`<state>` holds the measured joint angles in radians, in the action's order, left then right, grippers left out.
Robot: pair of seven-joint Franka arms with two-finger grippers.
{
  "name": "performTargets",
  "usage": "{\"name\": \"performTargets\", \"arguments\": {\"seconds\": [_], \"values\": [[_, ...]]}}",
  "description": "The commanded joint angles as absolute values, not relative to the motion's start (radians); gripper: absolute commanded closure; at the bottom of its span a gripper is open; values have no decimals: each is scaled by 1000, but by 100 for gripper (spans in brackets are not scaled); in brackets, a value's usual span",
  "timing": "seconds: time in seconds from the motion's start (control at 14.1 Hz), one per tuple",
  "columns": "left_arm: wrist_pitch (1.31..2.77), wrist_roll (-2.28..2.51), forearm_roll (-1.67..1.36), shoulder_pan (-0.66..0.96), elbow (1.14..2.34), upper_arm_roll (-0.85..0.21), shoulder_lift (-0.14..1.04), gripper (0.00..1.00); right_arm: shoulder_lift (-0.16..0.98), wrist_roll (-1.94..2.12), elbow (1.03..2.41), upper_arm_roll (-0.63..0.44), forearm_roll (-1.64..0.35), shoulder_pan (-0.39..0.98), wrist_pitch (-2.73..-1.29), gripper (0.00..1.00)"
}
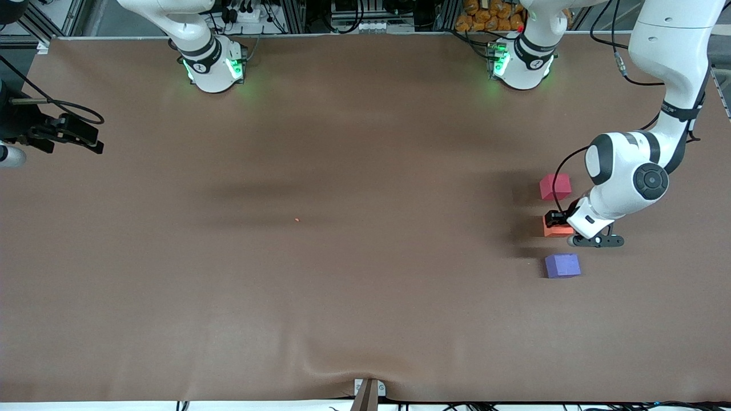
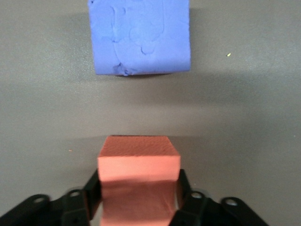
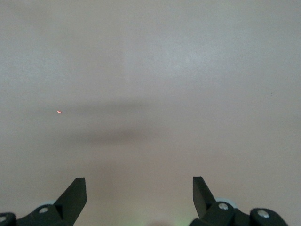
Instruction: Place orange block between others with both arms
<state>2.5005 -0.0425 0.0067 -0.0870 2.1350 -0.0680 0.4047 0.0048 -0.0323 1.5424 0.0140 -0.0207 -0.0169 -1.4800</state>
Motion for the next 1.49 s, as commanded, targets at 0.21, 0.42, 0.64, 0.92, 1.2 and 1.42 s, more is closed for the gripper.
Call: {"name": "performTargets", "arguments": {"seconds": [0.21, 0.42, 0.64, 0.92, 1.2, 1.42], "values": [[2499, -63, -11, -101, 2103, -75, 352, 0, -17, -25, 1566, 17, -17, -23, -1485, 0], [2355, -63, -9, -101, 1999, -68, 308, 0, -17, -25, 1565, 17, -17, -23, -1485, 0], [2179, -69, 9, -113, 1776, -51, 310, 0, -17, -25, 1565, 17, -15, -23, -1485, 0], [1941, -69, 0, -130, 1548, -55, 299, 0, -17, -25, 1565, 17, -17, -23, -1486, 0], [1714, -55, -8, -121, 1428, -69, 243, 0, -17, -25, 1565, 17, -15, -23, -1486, 0], [1657, -55, -6, -123, 1434, -116, 175, 0, -17, -25, 1565, 17, -17, -25, -1486, 0]]}}
